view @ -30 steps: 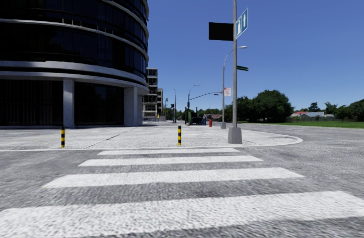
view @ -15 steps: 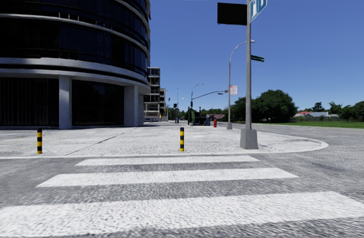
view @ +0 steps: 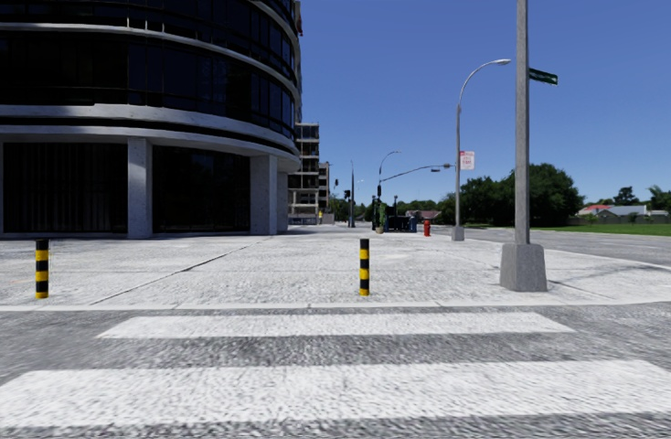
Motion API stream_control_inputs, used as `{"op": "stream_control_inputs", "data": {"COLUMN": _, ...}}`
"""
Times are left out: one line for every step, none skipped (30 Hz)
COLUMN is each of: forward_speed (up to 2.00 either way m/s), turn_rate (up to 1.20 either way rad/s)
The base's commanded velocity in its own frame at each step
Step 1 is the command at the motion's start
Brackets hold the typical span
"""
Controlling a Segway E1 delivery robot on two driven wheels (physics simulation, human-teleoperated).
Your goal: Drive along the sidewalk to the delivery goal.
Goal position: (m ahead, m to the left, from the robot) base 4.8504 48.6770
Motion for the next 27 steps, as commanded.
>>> {"op": "stream_control_inputs", "data": {"forward_speed": 2.0, "turn_rate": 0.37}}
{"op": "stream_control_inputs", "data": {"forward_speed": 2.0, "turn_rate": 0.37}}
{"op": "stream_control_inputs", "data": {"forward_speed": 2.0, "turn_rate": 0.37}}
{"op": "stream_control_inputs", "data": {"forward_speed": 2.0, "turn_rate": 0.37}}
{"op": "stream_control_inputs", "data": {"forward_speed": 2.0, "turn_rate": 0.37}}
{"op": "stream_control_inputs", "data": {"forward_speed": 2.0, "turn_rate": 0.37}}
{"op": "stream_control_inputs", "data": {"forward_speed": 2.0, "turn_rate": 0.37}}
{"op": "stream_control_inputs", "data": {"forward_speed": 2.0, "turn_rate": 0.37}}
{"op": "stream_control_inputs", "data": {"forward_speed": 2.0, "turn_rate": 0.41}}
{"op": "stream_control_inputs", "data": {"forward_speed": 2.0, "turn_rate": 0.45}}
{"op": "stream_control_inputs", "data": {"forward_speed": 2.0, "turn_rate": 0.45}}
{"op": "stream_control_inputs", "data": {"forward_speed": 2.0, "turn_rate": 0.51}}
{"op": "stream_control_inputs", "data": {"forward_speed": 2.0, "turn_rate": 0.52}}
{"op": "stream_control_inputs", "data": {"forward_speed": 2.0, "turn_rate": 0.52}}
{"op": "stream_control_inputs", "data": {"forward_speed": 2.0, "turn_rate": 0.52}}
{"op": "stream_control_inputs", "data": {"forward_speed": 2.0, "turn_rate": 0.52}}
{"op": "stream_control_inputs", "data": {"forward_speed": 2.0, "turn_rate": 0.53}}
{"op": "stream_control_inputs", "data": {"forward_speed": 2.0, "turn_rate": 0.53}}
{"op": "stream_control_inputs", "data": {"forward_speed": 2.0, "turn_rate": 0.53}}
{"op": "stream_control_inputs", "data": {"forward_speed": 2.0, "turn_rate": 0.53}}
{"op": "stream_control_inputs", "data": {"forward_speed": 2.0, "turn_rate": 0.53}}
{"op": "stream_control_inputs", "data": {"forward_speed": 2.0, "turn_rate": 0.53}}
{"op": "stream_control_inputs", "data": {"forward_speed": 2.0, "turn_rate": 0.53}}
{"op": "stream_control_inputs", "data": {"forward_speed": 2.0, "turn_rate": 0.53}}
{"op": "stream_control_inputs", "data": {"forward_speed": 2.0, "turn_rate": 0.53}}
{"op": "stream_control_inputs", "data": {"forward_speed": 2.0, "turn_rate": 0.48}}
{"op": "stream_control_inputs", "data": {"forward_speed": 2.0, "turn_rate": 0.48}}
